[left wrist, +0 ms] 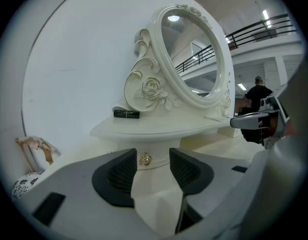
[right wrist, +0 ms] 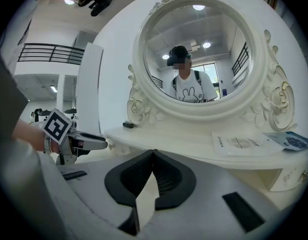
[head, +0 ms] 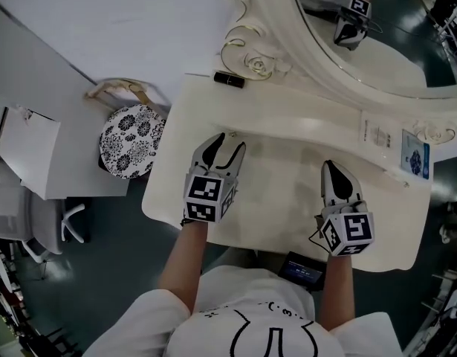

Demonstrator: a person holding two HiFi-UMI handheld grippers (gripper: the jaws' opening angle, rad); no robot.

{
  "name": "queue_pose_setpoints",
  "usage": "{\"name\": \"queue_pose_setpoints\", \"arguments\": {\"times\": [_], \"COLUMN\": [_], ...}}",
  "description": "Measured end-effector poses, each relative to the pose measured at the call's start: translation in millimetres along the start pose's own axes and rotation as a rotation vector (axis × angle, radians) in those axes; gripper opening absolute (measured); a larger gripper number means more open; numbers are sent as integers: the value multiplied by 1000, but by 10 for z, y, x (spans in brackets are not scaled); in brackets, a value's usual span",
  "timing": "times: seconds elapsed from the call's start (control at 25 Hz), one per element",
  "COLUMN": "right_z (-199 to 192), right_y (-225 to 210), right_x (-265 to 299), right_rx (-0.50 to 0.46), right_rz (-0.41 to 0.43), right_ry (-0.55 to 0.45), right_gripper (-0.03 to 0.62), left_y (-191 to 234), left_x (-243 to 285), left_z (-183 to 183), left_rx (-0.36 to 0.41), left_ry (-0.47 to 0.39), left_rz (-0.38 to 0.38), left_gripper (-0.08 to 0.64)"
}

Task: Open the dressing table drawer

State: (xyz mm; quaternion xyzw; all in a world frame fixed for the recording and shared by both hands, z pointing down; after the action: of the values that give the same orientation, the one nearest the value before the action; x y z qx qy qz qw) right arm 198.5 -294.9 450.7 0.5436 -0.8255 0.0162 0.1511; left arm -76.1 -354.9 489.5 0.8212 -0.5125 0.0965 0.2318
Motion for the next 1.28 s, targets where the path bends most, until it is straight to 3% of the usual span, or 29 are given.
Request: {"name": "queue_pose_setpoints", "arguments": {"times": [0.28, 0.52, 1.28], "right_z": [-69, -116, -130], "right_y": [-77, -51, 53], "right_x": [125, 194, 78], "right_rx": [24, 39, 48], "right_rz": [12, 21, 0], "right_ry": [13, 20, 20], "right_gripper": [15, 15, 15], "left_y": [72, 108, 91], "left_x": [208, 248, 279], "left_z": [-67, -107, -101], "left_rx": [-9, -3, 0], "left_ry": [39, 62, 98], "left_rz": [33, 69, 69], "left_gripper": [200, 124, 120]}}
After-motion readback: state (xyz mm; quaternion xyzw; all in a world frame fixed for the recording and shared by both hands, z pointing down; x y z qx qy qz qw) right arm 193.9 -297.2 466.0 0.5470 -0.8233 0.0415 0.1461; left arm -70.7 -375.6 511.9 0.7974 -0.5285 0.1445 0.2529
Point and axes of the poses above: the fingertips, and each gripper's own axes: x forward along the fingers, y to its left, z out of its top, the point moved 8 cm from there along -x, backward along the fingers, and after that the axes turned 12 degrees about -x, right-handed, at the moved point
